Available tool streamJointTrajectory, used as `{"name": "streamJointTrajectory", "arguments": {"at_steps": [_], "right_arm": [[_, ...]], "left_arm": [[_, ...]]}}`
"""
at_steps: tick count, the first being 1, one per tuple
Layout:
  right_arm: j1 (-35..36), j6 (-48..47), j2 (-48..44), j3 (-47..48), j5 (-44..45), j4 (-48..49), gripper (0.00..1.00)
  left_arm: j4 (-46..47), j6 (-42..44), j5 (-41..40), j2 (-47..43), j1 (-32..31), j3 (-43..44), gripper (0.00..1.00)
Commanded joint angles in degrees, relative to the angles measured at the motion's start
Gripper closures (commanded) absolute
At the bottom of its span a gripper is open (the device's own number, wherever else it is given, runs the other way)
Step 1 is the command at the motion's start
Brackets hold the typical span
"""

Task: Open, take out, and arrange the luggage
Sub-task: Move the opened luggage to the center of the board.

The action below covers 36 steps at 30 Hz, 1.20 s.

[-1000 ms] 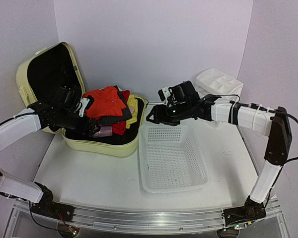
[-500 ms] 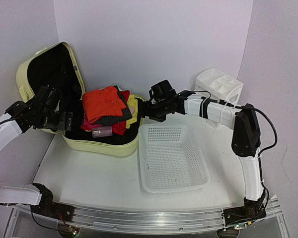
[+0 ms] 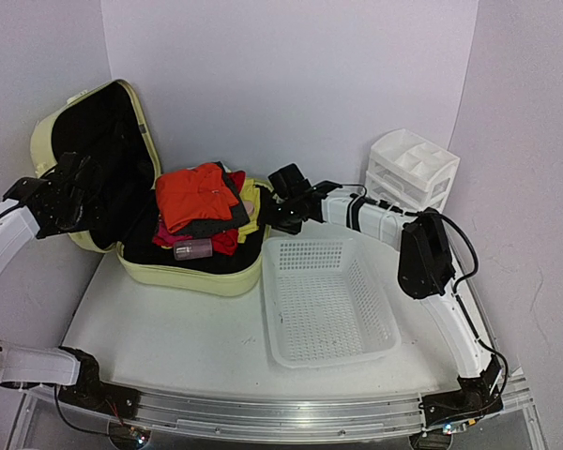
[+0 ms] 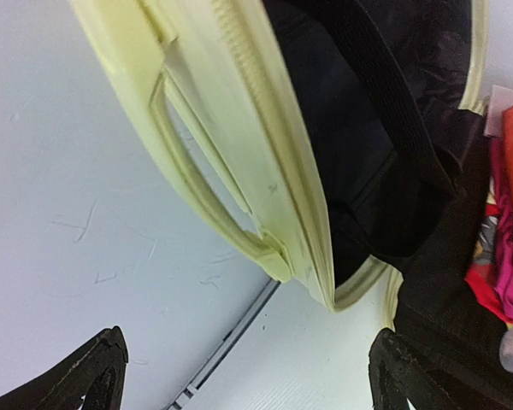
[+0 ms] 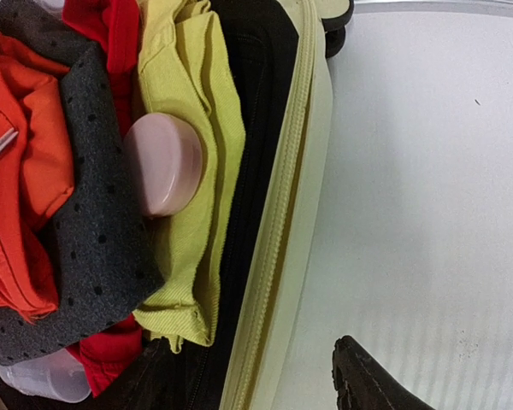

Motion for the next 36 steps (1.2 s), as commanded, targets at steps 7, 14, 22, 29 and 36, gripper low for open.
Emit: {"name": "streamJointTrajectory", "arguments": {"at_steps": [7, 14, 22, 29, 36], "right_arm": [[0.1, -0.1, 4.9, 5.4, -0.8, -0.6, 0.39], [0.2, -0.4, 5.8, 6.1, -2.2, -0.6, 0.47], [0.8, -2.1, 3.5, 4.1, -2.6, -0.6, 0.78], [2.4, -3.4, -0.3, -0.5, -3.9, -0.6, 0.82], [4.7, -4.2, -5.2, -6.3, -4.9, -0.6, 0.84]], "left_arm": [[15.3, 3.6, -5.8, 9.9, 7.9, 5.4, 0.01], [15.6, 1.6, -5.8, 18.6, 10.8, 13.7, 0.2], [15.4, 1.7, -10.2, 16.8, 10.7, 12.5, 0.94], [12.9, 1.6, -9.4, 5.3, 9.5, 5.2, 1.0], [2.7, -3.4, -6.7, -4.7, 8.3, 1.4, 1.0]]}}
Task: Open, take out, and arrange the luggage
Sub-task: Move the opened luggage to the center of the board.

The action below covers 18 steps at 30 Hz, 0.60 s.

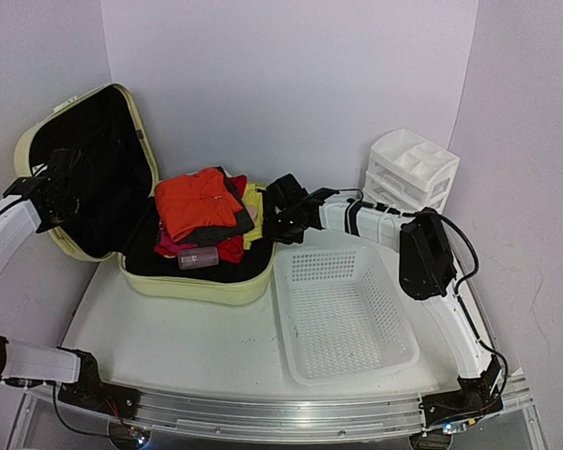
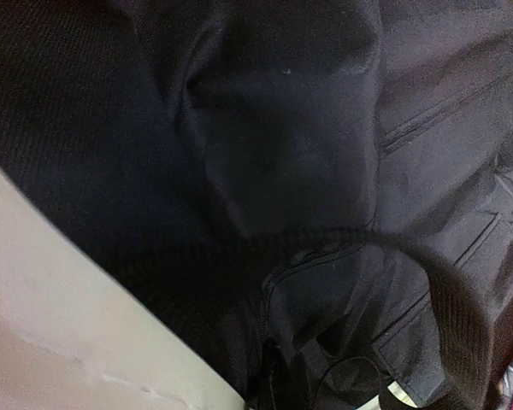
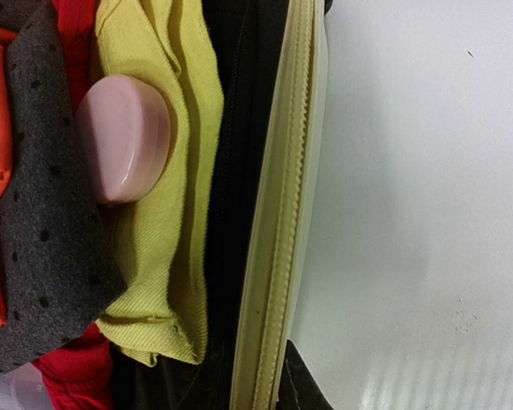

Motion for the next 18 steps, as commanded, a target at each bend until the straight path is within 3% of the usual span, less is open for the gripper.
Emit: {"name": "streamJointTrajectory", "arguments": {"at_steps": [1, 11, 13, 18], "right_arm": [[4.3, -3.6, -6.0, -3.8, -4.5, 0.8, 0.84], [8.4, -3.4, -12.0, -11.8, -6.7, 0.7, 0.82], [9.0, -3.3, -13.3, -13.9, -7.0, 0.8, 0.77], [9.0, -5.8, -15.0, -14.6, -3.8, 0.1, 0.53]], "left_arm": [[-7.6, -0.8, 1.7, -10.4, -0.6, 0.5, 1.0], [-20.1, -8.9, 2.1, -17.6, -0.6, 0.8, 1.0], [-22.0, -10.9, 1.4, -18.7, -0.5, 0.4, 0.99], [-22.6, -13.8, 1.0, -21.5, -0.5, -2.7, 0.89]]}}
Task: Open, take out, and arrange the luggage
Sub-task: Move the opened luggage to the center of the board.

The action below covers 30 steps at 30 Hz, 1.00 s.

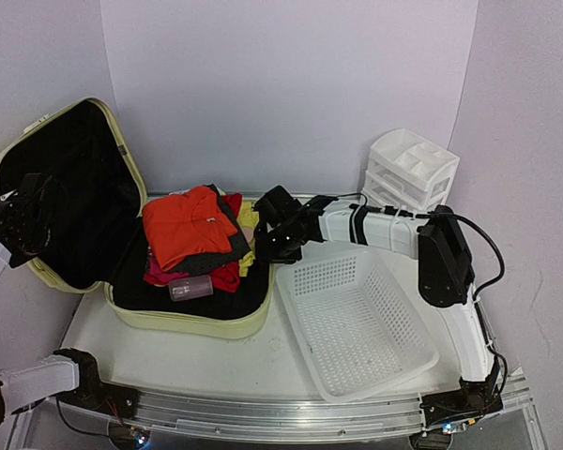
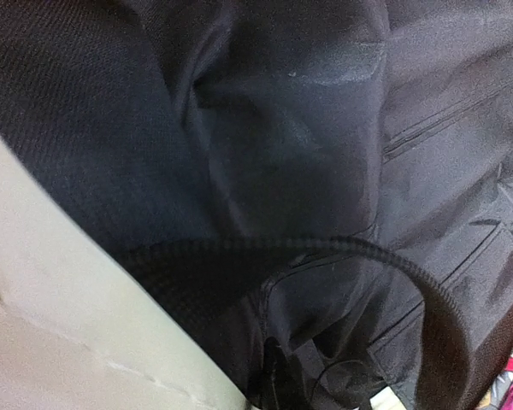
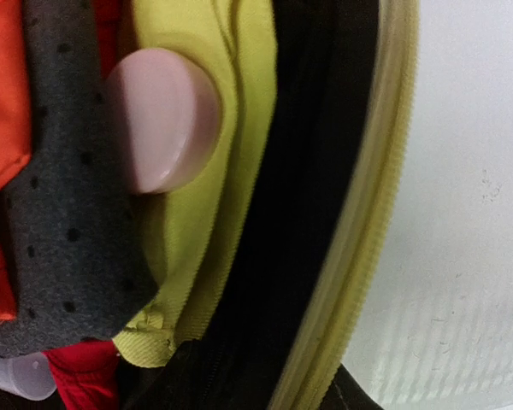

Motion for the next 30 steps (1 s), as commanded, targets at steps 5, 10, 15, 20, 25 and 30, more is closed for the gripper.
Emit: {"name": "streamJointTrajectory", "arguments": {"at_steps": [5, 10, 15, 20, 25, 30], "right_arm": [[-0.3, -6.5, -8.3, 1.6, 0.0, 1.9, 0.28], [-3.5, -10.1, -15.8, -1.9, 1.9, 1.5, 0.12], [-5.8, -11.8, -21.1, -6.8, 0.6, 0.7, 0.06], [-6.0, -14.5, -25.2, -12.7, -1.6, -0.2, 0.06], [-6.1, -17.4, -29.2, -17.4, -3.9, -2.2, 0.06], [-6.1, -17.4, -33.3, -22.7, -10.0, -4.2, 0.1]], "left_arm": [[-1.3, -4.2, -1.5, -4.6, -0.4, -0.1, 0.82], [-1.3, -4.0, -2.8, -4.5, -0.4, 0.3, 0.82], [-1.2, -2.9, -3.8, -4.2, -0.4, 1.0, 0.71], [-1.3, -1.2, -1.3, -4.1, -0.4, 2.0, 0.44], [-1.5, 4.2, 3.7, -3.7, -0.4, 5.6, 0.25], [-2.3, 6.9, 9.5, -5.6, -0.4, 8.2, 0.12]]}}
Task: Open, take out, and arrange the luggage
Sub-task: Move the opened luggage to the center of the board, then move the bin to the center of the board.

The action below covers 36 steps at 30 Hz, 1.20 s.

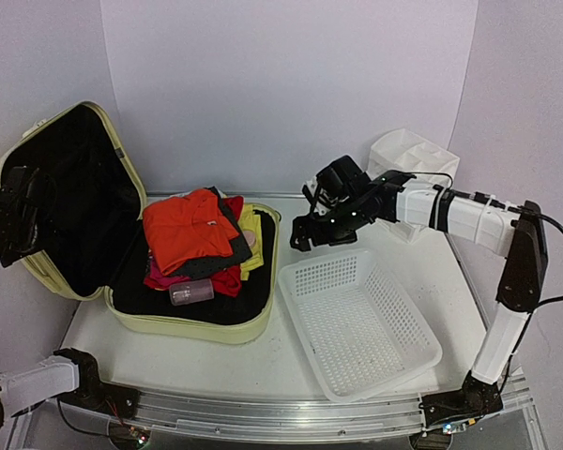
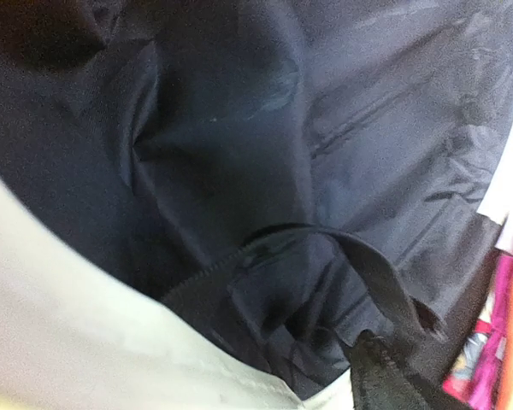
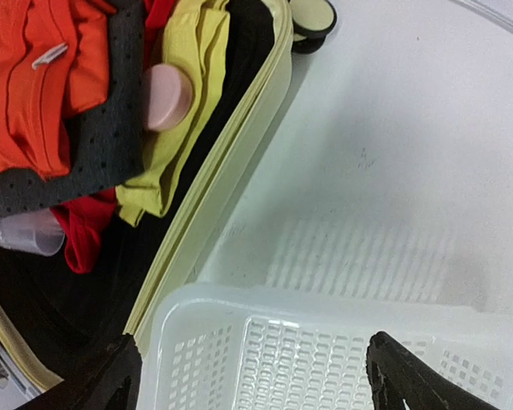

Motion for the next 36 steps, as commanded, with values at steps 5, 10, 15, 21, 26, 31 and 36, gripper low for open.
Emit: {"name": "streamJointTrajectory", "arguments": {"at_steps": [5, 10, 15, 21, 26, 31, 36], "right_arm": [[0.1, 0.0, -10.8, -7.6, -8.0, -3.0, 0.11], [0.1, 2.5, -12.4, -12.5, -9.5, -3.5, 0.17], [0.1, 5.1, -9.1, -14.4, -9.3, -1.1, 0.22], [0.1, 7.9, -3.5, -12.3, -3.3, 3.7, 0.32], [-1.0, 10.2, 1.3, -9.5, -0.4, 6.8, 0.4], [-3.9, 11.4, 5.3, -7.6, -0.6, 10.4, 0.41], [-5.6, 12.2, 9.9, -2.2, -0.1, 10.7, 0.41]], "left_arm": [[-1.8, 4.2, 9.0, -5.3, 0.8, 7.0, 0.06], [-5.3, 4.4, 14.6, -7.6, 0.8, 9.9, 0.06], [-8.8, 3.7, 17.4, -9.4, 0.8, 14.0, 0.06], [-9.9, 8.8, 33.0, -11.3, 0.8, 18.4, 0.09], [-8.2, 7.2, 53.4, -9.7, 0.9, 15.6, 0.19], [2.6, 3.8, 59.5, -12.8, 0.9, 5.9, 0.23], [4.7, 5.3, 62.7, -10.8, 0.9, 4.7, 0.23]]}}
